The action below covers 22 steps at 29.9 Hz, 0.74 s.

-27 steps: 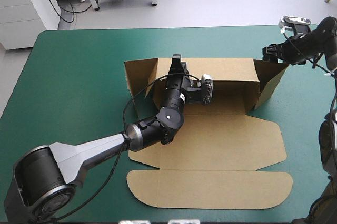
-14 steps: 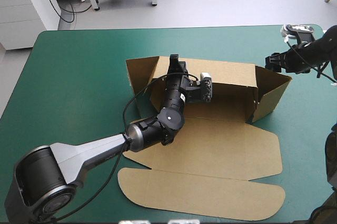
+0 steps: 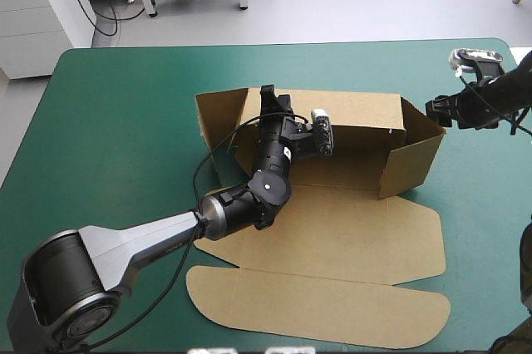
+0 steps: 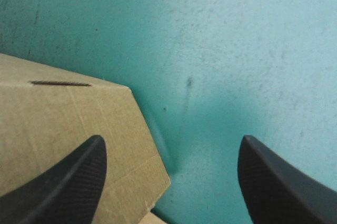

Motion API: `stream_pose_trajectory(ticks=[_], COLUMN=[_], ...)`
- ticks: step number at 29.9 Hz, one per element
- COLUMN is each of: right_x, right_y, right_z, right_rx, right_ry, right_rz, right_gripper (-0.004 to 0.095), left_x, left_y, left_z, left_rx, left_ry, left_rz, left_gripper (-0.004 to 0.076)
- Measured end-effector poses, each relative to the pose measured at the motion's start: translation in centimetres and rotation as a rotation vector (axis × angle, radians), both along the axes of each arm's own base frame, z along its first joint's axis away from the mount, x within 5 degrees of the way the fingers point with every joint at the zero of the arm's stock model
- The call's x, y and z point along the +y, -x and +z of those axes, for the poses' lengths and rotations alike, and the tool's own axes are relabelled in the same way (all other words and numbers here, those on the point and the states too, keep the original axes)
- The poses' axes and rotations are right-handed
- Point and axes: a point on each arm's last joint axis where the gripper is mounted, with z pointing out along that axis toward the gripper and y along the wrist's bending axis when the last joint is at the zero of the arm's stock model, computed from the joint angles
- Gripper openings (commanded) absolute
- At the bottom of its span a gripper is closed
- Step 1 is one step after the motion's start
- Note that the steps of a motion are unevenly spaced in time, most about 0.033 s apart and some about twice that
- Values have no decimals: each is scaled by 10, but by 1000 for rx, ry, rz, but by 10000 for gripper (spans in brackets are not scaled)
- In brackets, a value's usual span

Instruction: Fold the box

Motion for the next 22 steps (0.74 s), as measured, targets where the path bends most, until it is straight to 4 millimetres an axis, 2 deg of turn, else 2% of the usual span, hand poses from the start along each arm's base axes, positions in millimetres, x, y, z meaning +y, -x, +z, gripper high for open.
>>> stream_pose_trajectory(ticks=[6,14,22], right_x=[12,29,36], right_y=[25,56,84], right_z=[1,-27,-36], right_rx=[-24,-93,-169], right_ry=[-44,-97,-36], right_rz=[63,177,271], right_gripper=[645,645,645], left_x=[-1,-1,-1], left_y=[0,0,0], left_z=[0,0,0], left_rx=[6,6,5], left_ry=[4,1,0], left_rz=[-9,-11,-12], left_gripper=[-8,-8,-8])
